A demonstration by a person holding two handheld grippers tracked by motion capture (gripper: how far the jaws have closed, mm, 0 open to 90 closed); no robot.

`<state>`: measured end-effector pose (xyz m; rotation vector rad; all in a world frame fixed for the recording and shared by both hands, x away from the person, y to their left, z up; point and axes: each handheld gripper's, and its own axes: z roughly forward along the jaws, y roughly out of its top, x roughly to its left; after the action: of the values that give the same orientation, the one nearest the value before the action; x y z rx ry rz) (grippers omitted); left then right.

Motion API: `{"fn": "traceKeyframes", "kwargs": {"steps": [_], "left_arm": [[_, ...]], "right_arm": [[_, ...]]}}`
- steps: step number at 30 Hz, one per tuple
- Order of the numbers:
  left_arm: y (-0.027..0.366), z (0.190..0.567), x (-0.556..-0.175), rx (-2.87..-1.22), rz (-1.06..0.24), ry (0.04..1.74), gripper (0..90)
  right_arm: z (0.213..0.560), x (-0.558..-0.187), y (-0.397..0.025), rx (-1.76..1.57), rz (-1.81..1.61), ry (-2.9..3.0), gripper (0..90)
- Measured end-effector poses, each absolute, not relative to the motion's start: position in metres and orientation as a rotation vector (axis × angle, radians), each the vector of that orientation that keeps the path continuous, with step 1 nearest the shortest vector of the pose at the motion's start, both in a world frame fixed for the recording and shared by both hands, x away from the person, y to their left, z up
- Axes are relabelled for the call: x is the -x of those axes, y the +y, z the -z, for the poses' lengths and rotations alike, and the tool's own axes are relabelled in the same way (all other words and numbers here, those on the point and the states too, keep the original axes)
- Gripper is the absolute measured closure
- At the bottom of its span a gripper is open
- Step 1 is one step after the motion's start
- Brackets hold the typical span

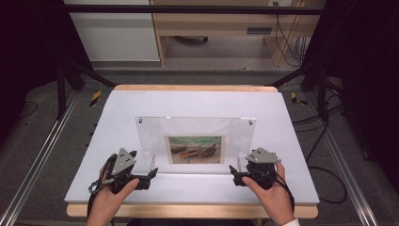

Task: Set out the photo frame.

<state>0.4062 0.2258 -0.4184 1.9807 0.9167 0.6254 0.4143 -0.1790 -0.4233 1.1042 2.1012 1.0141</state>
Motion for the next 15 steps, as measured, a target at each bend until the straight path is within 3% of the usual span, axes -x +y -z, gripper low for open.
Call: {"fn": "traceKeyframes", "kwargs": {"steps": [15], "left_arm": [[0.243, 0.412, -0.393, -2.025, -0.694, 0.898, 5.8]], "right_arm": [[0.409, -0.389, -0.195, -1.105, -1.045, 2.027, 6.5]]}}
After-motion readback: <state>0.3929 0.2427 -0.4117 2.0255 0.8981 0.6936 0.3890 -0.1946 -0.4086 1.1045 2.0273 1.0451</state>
